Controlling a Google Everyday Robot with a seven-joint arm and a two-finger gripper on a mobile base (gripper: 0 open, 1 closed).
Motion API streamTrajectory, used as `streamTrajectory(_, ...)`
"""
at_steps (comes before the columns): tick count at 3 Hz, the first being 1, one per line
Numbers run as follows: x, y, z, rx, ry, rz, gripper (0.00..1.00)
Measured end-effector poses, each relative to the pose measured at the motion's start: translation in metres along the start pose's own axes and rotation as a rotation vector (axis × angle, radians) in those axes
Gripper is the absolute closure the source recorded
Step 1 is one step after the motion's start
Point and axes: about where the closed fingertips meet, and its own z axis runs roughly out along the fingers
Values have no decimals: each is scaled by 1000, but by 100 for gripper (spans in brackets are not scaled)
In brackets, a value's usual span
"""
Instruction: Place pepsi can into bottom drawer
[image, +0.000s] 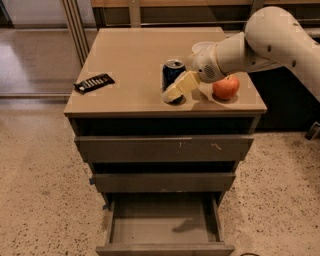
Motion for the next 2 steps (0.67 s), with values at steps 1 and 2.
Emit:
streamTrajectory(1, -6, -9, 21, -9, -25, -16, 0)
streamTrajectory(2, -6, -9, 21, -9, -25, -16, 19)
